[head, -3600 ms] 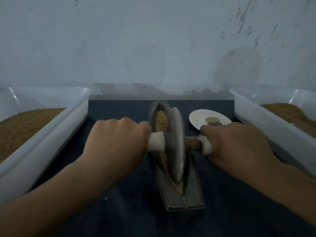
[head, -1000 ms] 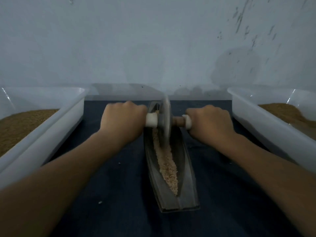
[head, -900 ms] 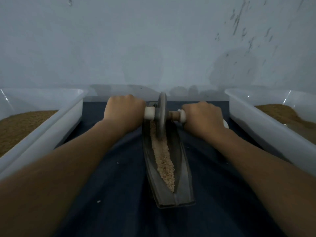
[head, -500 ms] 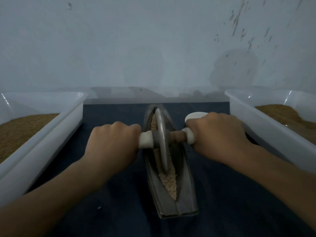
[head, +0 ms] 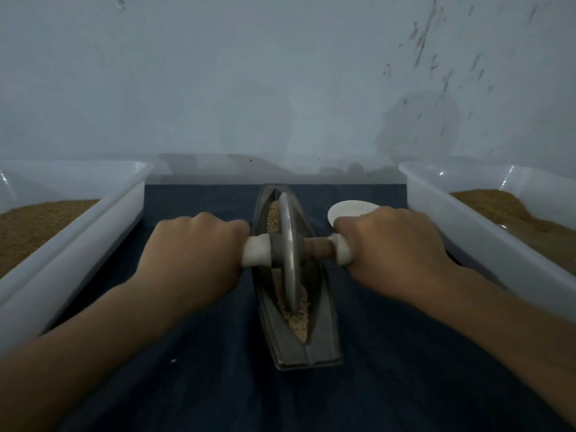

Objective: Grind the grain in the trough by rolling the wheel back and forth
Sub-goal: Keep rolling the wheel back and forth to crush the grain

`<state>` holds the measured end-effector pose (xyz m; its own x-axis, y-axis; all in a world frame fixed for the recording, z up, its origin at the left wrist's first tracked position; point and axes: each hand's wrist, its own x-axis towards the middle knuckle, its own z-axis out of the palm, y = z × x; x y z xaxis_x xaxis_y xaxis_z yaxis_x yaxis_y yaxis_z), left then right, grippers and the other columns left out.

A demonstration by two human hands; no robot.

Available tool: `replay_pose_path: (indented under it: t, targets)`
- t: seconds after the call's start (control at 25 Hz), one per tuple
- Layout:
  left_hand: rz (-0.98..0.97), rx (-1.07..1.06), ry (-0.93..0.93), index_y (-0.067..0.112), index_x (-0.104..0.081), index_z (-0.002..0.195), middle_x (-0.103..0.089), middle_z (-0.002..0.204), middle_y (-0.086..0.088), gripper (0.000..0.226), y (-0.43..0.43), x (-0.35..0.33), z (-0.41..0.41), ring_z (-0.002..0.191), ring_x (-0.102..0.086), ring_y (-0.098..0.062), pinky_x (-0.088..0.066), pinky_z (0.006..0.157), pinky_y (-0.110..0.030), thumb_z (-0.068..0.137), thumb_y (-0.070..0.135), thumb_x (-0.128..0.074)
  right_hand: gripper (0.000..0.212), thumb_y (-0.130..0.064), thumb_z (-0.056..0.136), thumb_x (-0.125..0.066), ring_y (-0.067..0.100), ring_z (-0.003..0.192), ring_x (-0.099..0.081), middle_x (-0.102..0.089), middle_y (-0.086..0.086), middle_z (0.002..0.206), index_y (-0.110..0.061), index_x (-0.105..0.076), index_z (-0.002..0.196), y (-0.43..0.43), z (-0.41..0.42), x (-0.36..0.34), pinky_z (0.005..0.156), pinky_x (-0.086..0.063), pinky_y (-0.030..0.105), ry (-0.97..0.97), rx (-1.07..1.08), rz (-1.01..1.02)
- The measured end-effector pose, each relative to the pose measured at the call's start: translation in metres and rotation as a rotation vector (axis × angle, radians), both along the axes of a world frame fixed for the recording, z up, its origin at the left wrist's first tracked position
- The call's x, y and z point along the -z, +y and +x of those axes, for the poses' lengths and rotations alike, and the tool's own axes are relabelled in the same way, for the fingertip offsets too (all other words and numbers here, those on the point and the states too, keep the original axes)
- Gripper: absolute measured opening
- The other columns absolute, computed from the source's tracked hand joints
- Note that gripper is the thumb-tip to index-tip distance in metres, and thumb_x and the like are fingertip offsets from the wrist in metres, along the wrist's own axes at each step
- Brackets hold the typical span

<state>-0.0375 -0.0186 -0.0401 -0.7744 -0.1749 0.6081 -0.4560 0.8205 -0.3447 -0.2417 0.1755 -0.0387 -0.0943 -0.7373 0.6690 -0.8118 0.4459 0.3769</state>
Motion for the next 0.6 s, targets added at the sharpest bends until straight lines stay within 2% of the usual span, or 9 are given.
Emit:
replay_pose_path:
  t: [0.08,0.16,0.2,0.24,0.32,0.36,0.44,0.52,0.6]
  targets:
    - [0.032,-0.059,-0.036,0.032,-0.03,0.067,-0.01,0.056,0.012,0.048,-0.004,0.0,-0.011,0.045,-0.003,-0.008,-0.006,0.048,-0.017,0.057,0.034,-0.077,0.04,-0.036,0.061,-0.065,0.003,0.049,-0.007,-0.015,-0.012,0.056,-0.032,-0.026,0.067,-0.009,-0.005,0.003,0.05,-0.003,0.019,-0.013,0.055,0.021]
    - [0.067,-0.171,-0.082,0.026,-0.045,0.073,-0.025,0.058,0.009,0.027,-0.017,-0.001,-0.036,0.044,-0.025,-0.013,-0.024,0.044,-0.024,0.073,0.034,-0.07,0.036,-0.04,0.076,-0.071,0.014,0.048,-0.03,-0.032,-0.011,0.058,-0.032,-0.036,0.069,-0.038,-0.017,0.0,0.048,-0.017,0.022,-0.132,0.124,0.086]
    - [0.098,-0.192,-0.095,0.024,-0.054,0.082,-0.038,0.064,0.005,0.013,-0.025,-0.011,-0.053,0.052,-0.04,-0.019,-0.035,0.049,-0.03,0.081,0.033,-0.064,0.03,-0.044,0.083,-0.068,0.02,0.056,-0.045,-0.044,-0.008,0.064,-0.032,-0.043,0.073,-0.054,-0.023,-0.005,0.052,-0.027,0.026,-0.224,0.141,0.113]
    - [0.14,-0.206,-0.132,0.025,-0.061,0.092,-0.05,0.073,0.002,0.009,-0.03,-0.022,-0.064,0.062,-0.051,-0.023,-0.04,0.056,-0.033,0.086,0.032,-0.06,0.025,-0.048,0.087,-0.065,0.024,0.068,-0.055,-0.054,-0.004,0.074,-0.032,-0.048,0.078,-0.065,-0.027,-0.01,0.058,-0.034,0.031,-0.316,0.172,0.142]
    - [0.15,-0.214,-0.185,0.026,-0.064,0.101,-0.06,0.088,-0.002,0.014,-0.03,-0.035,-0.075,0.076,-0.06,-0.026,-0.04,0.06,-0.034,0.089,0.03,-0.057,0.021,-0.048,0.089,-0.062,0.026,0.082,-0.061,-0.06,-0.002,0.085,-0.03,-0.053,0.084,-0.071,-0.03,-0.012,0.064,-0.038,0.033,-0.428,0.181,0.176]
    - [0.112,-0.201,-0.177,0.026,-0.064,0.099,-0.06,0.086,-0.001,0.013,-0.025,-0.035,-0.071,0.076,-0.061,-0.026,-0.038,0.059,-0.034,0.088,0.03,-0.059,0.019,-0.045,0.088,-0.062,0.025,0.082,-0.062,-0.058,-0.004,0.083,-0.031,-0.051,0.082,-0.062,-0.026,-0.011,0.062,-0.036,0.031,-0.455,0.178,0.17]
    - [0.048,-0.159,-0.12,0.027,-0.055,0.086,-0.043,0.067,0.006,0.016,-0.009,-0.02,-0.046,0.058,-0.05,-0.02,-0.03,0.051,-0.03,0.08,0.034,-0.067,0.021,-0.036,0.082,-0.06,0.021,0.069,-0.056,-0.05,-0.009,0.073,-0.032,-0.041,0.075,-0.035,-0.015,0.0,0.051,-0.025,0.028,-0.336,0.155,0.133]
    - [0.026,-0.063,-0.074,0.03,-0.035,0.072,-0.02,0.057,0.011,0.048,0.006,-0.005,-0.012,0.044,-0.02,-0.011,-0.011,0.045,-0.022,0.06,0.036,-0.081,0.029,-0.033,0.068,-0.058,0.017,0.05,-0.037,-0.04,-0.008,0.06,-0.033,-0.03,0.071,-0.009,0.001,0.003,0.046,-0.013,0.023,-0.132,0.073,0.091]
    - [0.026,-0.001,-0.018,0.031,-0.026,0.071,-0.02,0.053,0.012,0.064,0.004,0.001,0.003,0.043,-0.014,-0.011,-0.004,0.049,-0.018,0.047,0.032,-0.085,0.036,-0.034,0.058,-0.061,0.011,0.044,-0.017,-0.028,-0.011,0.054,-0.034,-0.028,0.07,0.002,0.003,-0.002,0.049,-0.008,0.019,-0.043,-0.016,0.05]
